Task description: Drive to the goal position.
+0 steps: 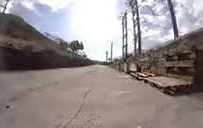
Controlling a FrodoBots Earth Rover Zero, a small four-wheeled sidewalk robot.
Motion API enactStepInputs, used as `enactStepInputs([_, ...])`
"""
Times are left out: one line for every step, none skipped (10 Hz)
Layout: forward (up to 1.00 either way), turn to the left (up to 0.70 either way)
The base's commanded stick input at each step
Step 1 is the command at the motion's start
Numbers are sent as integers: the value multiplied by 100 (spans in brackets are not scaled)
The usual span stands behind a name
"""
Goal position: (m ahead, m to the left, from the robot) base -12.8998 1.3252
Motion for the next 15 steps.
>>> enactStepInputs([70,0])
enactStepInputs([70,0])
enactStepInputs([70,0])
enactStepInputs([70,0])
enactStepInputs([70,0])
enactStepInputs([70,0])
enactStepInputs([70,0])
enactStepInputs([70,0])
enactStepInputs([70,0])
enactStepInputs([70,0])
enactStepInputs([70,0])
enactStepInputs([70,0])
enactStepInputs([70,-8])
enactStepInputs([70,-2])
enactStepInputs([70,0])
